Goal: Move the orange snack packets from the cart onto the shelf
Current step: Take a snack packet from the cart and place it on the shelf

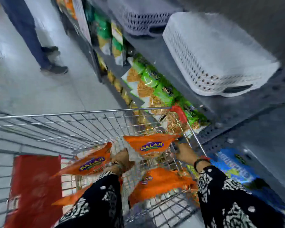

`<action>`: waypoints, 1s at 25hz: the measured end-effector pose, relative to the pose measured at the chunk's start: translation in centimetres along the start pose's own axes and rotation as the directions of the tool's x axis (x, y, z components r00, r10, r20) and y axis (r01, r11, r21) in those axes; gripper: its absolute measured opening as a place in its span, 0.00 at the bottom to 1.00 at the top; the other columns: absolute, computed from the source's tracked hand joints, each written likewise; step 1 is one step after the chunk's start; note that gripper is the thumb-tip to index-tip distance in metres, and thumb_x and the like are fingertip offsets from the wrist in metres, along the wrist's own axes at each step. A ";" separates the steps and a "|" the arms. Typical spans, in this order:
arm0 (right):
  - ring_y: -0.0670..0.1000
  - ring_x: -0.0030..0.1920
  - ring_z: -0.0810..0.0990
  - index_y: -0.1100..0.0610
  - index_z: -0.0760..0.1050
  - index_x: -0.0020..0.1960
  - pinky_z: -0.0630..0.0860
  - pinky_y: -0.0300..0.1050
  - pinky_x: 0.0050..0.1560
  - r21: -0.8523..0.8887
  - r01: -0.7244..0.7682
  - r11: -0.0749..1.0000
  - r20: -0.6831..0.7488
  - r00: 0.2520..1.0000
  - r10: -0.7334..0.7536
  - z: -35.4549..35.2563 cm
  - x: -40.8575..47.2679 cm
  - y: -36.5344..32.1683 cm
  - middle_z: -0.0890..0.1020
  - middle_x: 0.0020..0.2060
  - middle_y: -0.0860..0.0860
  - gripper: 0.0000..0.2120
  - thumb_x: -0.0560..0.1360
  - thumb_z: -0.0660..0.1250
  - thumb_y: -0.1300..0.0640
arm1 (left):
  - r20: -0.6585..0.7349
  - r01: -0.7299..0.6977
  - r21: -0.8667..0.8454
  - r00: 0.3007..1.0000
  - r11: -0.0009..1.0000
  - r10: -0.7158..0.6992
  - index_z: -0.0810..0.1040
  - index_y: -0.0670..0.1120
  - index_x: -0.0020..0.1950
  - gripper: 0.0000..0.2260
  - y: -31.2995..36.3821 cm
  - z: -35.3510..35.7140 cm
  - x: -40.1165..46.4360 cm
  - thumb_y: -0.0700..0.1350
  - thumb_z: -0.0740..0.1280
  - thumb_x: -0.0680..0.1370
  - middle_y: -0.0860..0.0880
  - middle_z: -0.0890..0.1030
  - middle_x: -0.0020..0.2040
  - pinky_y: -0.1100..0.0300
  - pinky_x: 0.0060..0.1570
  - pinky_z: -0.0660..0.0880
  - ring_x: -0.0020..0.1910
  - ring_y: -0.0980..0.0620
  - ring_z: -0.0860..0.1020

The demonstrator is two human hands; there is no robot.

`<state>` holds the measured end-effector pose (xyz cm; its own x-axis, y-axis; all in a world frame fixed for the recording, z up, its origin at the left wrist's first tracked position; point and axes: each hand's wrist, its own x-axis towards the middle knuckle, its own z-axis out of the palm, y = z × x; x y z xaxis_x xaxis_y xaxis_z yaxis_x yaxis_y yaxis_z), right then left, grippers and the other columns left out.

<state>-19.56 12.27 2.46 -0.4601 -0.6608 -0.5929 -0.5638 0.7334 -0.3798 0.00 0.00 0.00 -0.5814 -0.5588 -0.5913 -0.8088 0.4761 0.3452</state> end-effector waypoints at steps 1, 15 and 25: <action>0.54 0.42 0.77 0.57 0.73 0.38 0.76 0.42 0.48 0.040 -0.011 0.999 0.070 0.998 0.008 0.7 1.3 0.3 0.77 0.36 0.56 0.06 0.71 0.65 0.65 | 0.021 0.017 -0.042 1.000 0.999 -0.016 0.56 0.37 0.68 0.29 0.1 0.4 1.4 0.49 0.64 0.74 0.37 0.68 0.68 0.54 0.59 0.63 0.66 0.42 0.68; 0.51 0.53 0.75 0.62 0.74 0.56 0.73 0.52 0.58 0.418 0.074 0.905 0.022 0.996 -0.092 3.7 8.1 0.9 0.79 0.55 0.62 0.22 0.64 0.73 0.69 | -0.078 -0.084 -0.531 0.996 0.843 0.049 0.75 0.37 0.57 0.19 0.8 3.2 8.6 0.38 0.72 0.67 0.38 0.79 0.58 0.54 0.57 0.71 0.58 0.42 0.75; 0.53 0.58 0.75 0.56 0.73 0.59 0.70 0.43 0.59 0.270 0.275 0.923 -0.270 0.941 -0.201 -6.2 -8.5 -1.2 0.79 0.58 0.55 0.23 0.66 0.73 0.58 | -0.304 -0.392 -0.527 0.915 0.754 0.263 0.74 0.40 0.57 0.21 8.2 -7.4 -4.6 0.34 0.73 0.65 0.44 0.80 0.53 0.55 0.50 0.73 0.51 0.46 0.77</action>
<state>-19.26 16.04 12.36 -0.5053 -0.8129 -0.2898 -0.4617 0.5383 -0.7050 -4.59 1.42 10.91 -0.7720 -0.5930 -0.2287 -0.4285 0.2199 0.8764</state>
